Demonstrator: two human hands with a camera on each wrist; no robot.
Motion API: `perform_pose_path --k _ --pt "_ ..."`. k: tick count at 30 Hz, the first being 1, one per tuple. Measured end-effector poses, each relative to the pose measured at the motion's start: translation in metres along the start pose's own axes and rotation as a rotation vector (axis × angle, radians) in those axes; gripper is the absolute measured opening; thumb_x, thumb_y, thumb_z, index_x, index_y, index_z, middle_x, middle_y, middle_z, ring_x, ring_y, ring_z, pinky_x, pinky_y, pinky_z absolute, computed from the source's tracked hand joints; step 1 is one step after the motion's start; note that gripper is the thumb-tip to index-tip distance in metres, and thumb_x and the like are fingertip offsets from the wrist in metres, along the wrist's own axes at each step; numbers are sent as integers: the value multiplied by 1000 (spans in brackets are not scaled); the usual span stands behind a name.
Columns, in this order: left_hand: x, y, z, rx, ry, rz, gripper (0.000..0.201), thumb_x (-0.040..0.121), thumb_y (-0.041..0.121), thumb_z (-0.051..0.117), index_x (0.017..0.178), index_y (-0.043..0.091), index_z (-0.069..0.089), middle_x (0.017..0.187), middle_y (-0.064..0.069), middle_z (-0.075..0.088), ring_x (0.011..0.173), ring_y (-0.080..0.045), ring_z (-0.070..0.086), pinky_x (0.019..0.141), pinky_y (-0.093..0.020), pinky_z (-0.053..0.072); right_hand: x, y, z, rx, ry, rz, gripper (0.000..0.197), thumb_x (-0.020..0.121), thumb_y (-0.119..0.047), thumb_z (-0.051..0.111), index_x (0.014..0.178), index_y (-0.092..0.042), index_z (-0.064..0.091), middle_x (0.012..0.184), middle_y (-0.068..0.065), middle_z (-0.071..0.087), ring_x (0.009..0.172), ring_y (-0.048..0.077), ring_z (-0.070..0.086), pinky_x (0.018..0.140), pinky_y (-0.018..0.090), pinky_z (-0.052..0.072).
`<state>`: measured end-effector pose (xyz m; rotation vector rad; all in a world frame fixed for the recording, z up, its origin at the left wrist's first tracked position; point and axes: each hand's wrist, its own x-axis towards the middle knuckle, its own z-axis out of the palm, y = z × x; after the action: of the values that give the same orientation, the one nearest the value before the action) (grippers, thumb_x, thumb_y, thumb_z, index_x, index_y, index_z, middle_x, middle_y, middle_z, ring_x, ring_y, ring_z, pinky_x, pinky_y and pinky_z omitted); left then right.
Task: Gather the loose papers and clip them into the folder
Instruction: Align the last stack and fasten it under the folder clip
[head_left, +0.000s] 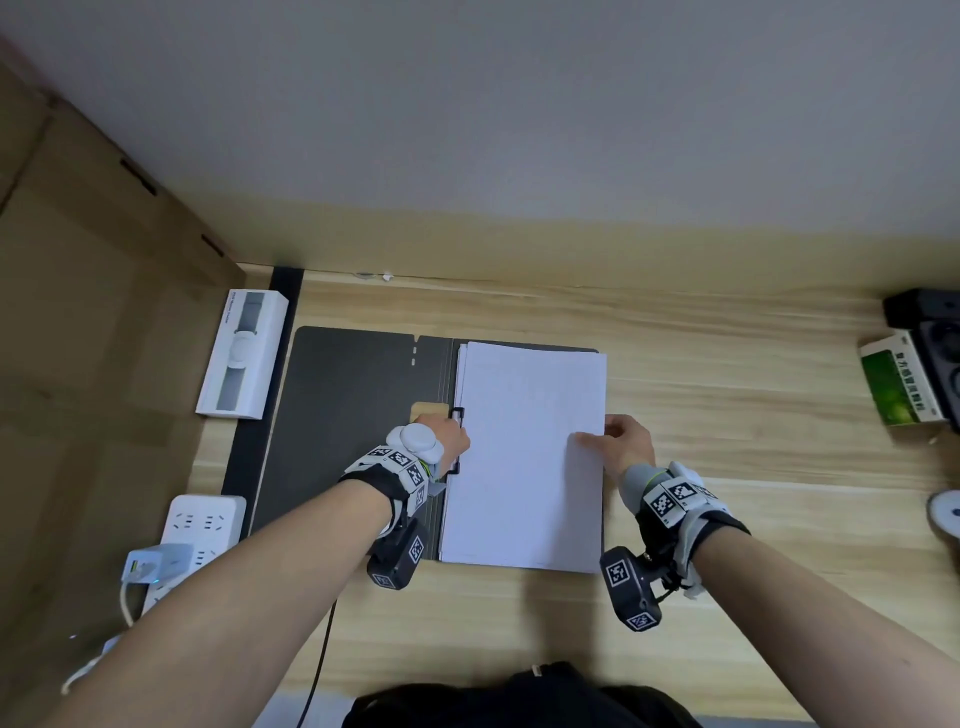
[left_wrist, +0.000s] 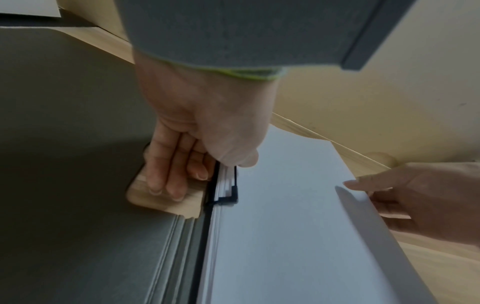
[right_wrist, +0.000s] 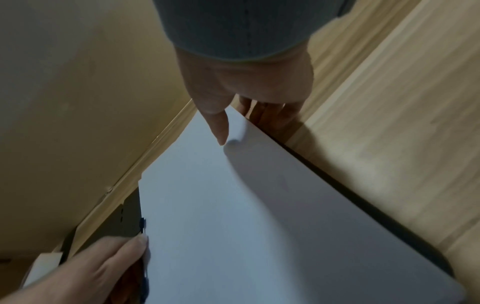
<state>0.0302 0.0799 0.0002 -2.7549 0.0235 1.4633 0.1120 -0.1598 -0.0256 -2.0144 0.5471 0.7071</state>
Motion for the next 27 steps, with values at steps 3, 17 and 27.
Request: perform_pose_path --k 3,17,27 --pt "7 -2 4 10 114 5 27 103 17 36 109 11 61 95 -11 58 118 -29 55 78 -27 27 2 4 1 40 -19 29 40 71 -12 79 107 -10 62 96 4 69 79 22 66 73 34 55" --pt "14 -2 7 -301 151 -71 31 104 20 32 112 12 61 128 -16 59 122 -32 52 79 -27 27 1 2 4 33 -25 29 36 69 -14 76 102 -13 62 93 4 70 75 21 65 67 29 53" --pt "0 -3 -4 -403 89 -151 41 99 11 36 58 14 35 94 -9 57 86 -22 53 74 -26 34 4 11 5 -89 -57 -20 25 72 -11 76 96 -13 69 93 7 74 87 32 71 82 47 59"
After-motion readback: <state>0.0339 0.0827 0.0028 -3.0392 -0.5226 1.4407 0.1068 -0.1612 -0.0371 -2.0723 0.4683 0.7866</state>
